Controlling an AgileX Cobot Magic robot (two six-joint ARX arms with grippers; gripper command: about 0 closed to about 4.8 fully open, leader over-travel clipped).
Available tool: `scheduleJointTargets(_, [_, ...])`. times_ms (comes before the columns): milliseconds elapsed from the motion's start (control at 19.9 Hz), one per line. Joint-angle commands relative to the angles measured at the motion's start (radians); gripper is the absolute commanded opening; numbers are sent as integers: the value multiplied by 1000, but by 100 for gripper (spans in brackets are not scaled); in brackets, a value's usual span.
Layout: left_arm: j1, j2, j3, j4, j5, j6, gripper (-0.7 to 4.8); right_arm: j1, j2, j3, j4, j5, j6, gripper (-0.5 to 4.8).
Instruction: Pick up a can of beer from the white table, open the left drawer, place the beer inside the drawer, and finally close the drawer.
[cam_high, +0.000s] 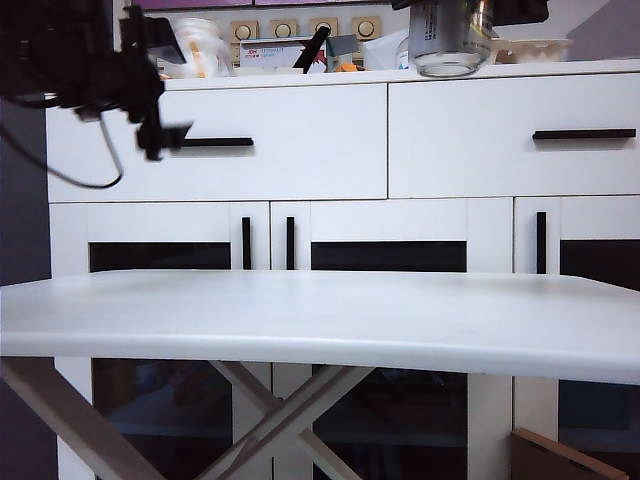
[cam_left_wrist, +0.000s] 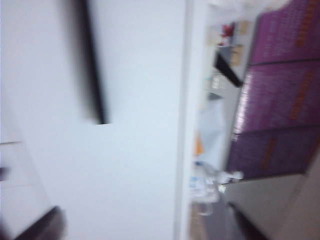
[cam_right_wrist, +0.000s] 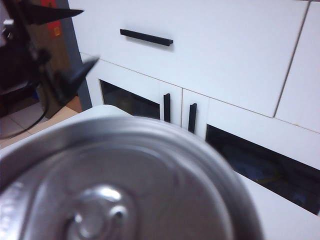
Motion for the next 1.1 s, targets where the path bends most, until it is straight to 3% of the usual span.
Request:
scheduleJointTargets(50, [3,62,146,-74,16,12,460,3,-13,12,58,-3,-2,-5])
scheduleJointTargets(501, [17,354,605,-241,35,39,458,3,-13,12,57,-3,-2,-5])
scheduleJointTargets(802, [22,431,712,-320,4,39,441,3,-14,12,55,-3,-3,-5])
scheduleJointTargets(1103, [35,541,903,-394,34,40,433,3,-14,12,55,0,-3,-5])
